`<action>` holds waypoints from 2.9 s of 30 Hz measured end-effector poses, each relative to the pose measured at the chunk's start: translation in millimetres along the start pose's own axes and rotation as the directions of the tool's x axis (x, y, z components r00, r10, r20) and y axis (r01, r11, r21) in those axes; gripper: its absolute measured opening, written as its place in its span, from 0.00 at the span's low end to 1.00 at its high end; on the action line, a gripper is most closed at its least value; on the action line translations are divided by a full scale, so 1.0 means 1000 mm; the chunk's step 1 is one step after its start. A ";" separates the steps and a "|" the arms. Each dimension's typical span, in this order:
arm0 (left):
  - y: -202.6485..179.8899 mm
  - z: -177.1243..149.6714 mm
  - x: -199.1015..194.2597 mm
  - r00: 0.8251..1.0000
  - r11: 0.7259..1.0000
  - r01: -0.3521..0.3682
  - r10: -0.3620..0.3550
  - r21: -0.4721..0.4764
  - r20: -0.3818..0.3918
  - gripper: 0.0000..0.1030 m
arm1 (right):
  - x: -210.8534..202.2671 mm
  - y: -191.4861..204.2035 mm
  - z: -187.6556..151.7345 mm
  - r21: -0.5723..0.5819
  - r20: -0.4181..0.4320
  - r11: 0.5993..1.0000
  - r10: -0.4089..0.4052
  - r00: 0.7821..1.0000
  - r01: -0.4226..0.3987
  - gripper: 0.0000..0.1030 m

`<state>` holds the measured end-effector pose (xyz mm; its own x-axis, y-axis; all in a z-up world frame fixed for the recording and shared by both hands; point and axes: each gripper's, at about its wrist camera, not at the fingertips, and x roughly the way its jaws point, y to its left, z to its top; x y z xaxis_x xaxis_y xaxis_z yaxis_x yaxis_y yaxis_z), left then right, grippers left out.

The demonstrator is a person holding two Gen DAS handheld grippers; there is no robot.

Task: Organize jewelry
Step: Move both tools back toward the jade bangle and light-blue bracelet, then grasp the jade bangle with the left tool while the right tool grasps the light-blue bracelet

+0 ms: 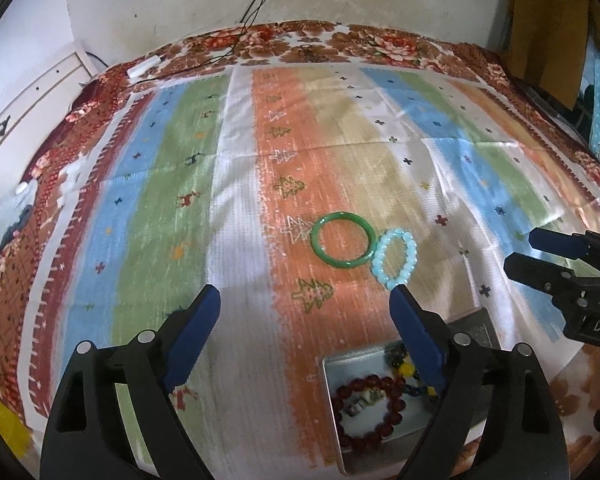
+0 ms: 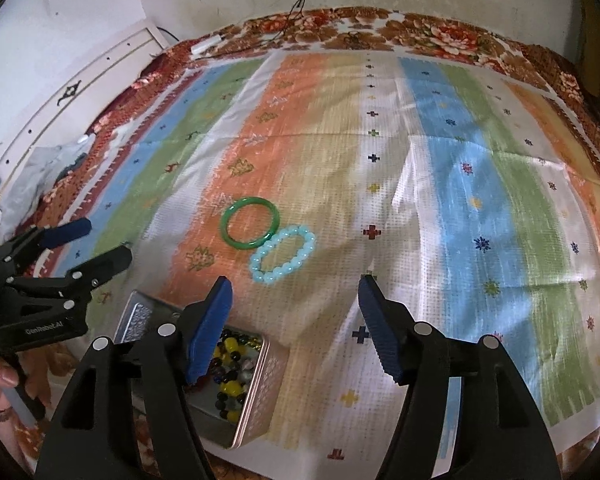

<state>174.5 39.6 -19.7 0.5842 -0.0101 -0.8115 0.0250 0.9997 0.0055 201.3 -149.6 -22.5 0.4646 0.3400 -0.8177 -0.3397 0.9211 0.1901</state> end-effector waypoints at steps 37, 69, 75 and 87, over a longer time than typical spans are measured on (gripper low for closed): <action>-0.004 0.054 0.099 0.986 1.000 0.022 -0.021 0.004 -0.167 0.85 | 0.091 -0.010 0.036 -0.002 -0.172 1.000 -0.016 0.985 0.016 0.63; -0.005 0.062 0.174 0.935 0.993 0.103 -0.074 0.064 -0.346 0.80 | 0.156 -0.007 0.047 -0.068 -0.284 0.996 -0.068 0.956 0.051 0.63; -0.014 0.062 0.182 0.932 0.985 0.113 -0.060 0.130 -0.359 0.69 | 0.161 -0.004 0.048 -0.085 -0.287 0.995 -0.078 0.955 0.056 0.63; -0.018 0.061 0.180 0.927 0.982 0.139 -0.085 0.125 -0.365 0.08 | 0.158 -0.001 0.044 -0.103 -0.295 0.994 -0.051 0.954 0.022 0.14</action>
<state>328.8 18.8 -130.7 0.2434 -0.0858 -0.9661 0.2076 0.9776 -0.0345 311.3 -88.9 -127.8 0.2195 0.2213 -0.9502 -0.4123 0.9037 0.1153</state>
